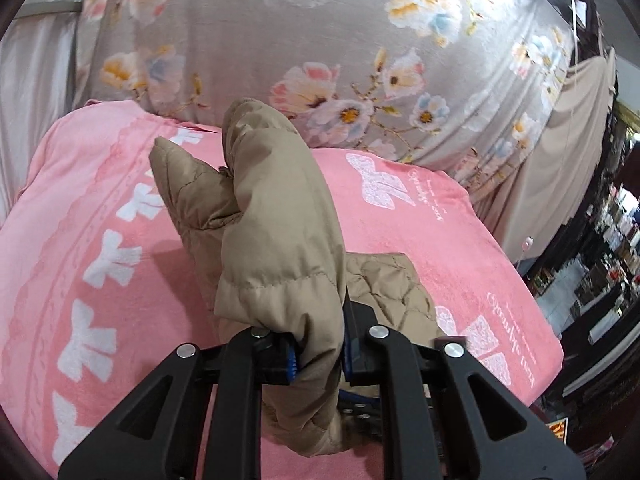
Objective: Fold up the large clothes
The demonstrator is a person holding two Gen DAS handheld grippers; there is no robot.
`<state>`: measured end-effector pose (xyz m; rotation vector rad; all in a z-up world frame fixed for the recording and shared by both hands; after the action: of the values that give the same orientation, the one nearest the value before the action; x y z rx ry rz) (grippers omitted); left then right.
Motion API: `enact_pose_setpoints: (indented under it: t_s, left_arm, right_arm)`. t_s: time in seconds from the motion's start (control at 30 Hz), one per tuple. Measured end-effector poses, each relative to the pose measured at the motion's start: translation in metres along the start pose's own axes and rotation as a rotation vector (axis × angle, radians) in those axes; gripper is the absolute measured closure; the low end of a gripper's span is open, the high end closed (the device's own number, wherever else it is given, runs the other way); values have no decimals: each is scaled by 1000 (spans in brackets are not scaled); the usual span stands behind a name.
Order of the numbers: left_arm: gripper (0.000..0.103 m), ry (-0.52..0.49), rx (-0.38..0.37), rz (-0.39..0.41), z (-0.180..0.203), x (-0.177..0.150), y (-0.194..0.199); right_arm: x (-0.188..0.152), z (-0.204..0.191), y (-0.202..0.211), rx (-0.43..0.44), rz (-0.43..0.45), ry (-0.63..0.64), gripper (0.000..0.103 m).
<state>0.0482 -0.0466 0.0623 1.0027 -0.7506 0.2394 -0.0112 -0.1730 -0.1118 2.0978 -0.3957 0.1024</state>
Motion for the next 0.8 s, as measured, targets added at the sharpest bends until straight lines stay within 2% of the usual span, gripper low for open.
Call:
enact_pose_setpoints:
  t_s: [0.2, 0.27, 0.33, 0.4, 0.47, 0.6, 0.7, 0.8]
  left_arm:
    - [89, -132, -39, -62, 56, -8, -27]
    - [89, -160, -71, -87, 71, -12, -38]
    - [89, -193, -106, -128, 92, -18, -54]
    - [89, -231, -124, -171, 111, -29, -72]
    - [89, -249, -137, -209, 123, -38, -89]
    - [89, -280, -155, -325, 148, -65, -133]
    - [89, -303, -146, -390, 159, -89, -160]
    - [89, -340, -123, -419, 167, -106, -173]
  right_arm:
    - [17, 10, -20, 148, 11, -60, 98]
    - [15, 18, -8, 175, 4, -97, 98]
    - [10, 30, 20, 190, 40, -122, 97]
    - [5, 50, 56, 121, 104, -126, 95]
    - [-4, 81, 99, 3, 187, -158, 93]
    - [-25, 125, 153, -117, 282, -239, 93]
    - [-35, 139, 177, -199, 322, -256, 92]
    - [-31, 135, 182, -255, 352, -245, 92]
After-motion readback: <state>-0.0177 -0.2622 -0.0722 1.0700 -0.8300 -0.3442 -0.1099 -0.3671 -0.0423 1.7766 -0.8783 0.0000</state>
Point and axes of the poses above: each gripper's, at about its wrist camera, not at the fingertips, and y roughly against the way its jaws point, z to its right, x to its top, the point moved 5 cm from there along -y, roughly the way its jaws point, and after that the axes turned 6 degrees about -z, right-handed, at the moved point
